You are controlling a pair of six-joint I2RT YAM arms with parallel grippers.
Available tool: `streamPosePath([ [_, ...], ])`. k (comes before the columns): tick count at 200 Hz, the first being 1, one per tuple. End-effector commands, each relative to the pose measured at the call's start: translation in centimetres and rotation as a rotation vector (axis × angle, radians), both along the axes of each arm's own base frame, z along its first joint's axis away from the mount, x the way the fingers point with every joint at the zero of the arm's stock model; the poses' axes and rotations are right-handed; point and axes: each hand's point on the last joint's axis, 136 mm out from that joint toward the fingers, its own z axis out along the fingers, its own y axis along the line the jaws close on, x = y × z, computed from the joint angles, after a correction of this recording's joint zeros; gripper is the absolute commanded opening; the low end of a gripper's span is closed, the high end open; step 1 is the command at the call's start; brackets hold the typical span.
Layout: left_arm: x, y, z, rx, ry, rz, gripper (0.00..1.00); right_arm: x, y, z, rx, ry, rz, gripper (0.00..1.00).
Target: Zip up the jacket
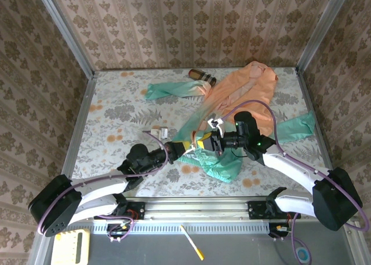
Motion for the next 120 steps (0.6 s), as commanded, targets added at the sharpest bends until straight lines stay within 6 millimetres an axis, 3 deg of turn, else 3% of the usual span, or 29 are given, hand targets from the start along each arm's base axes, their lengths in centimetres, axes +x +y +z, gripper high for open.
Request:
streamPosePath([
  [1,-0.43,0.02,1.00,-0.044,-0.022,-0.010,0.00,0.48,-0.16,1.12,0.016,-0.067,-0.018,0.00],
  [120,0.20,0.99,0.33,-0.052,0.011,0.045,0.00,0.12,-0.15,0.87,0.014,-0.059,-0.002,0.00],
])
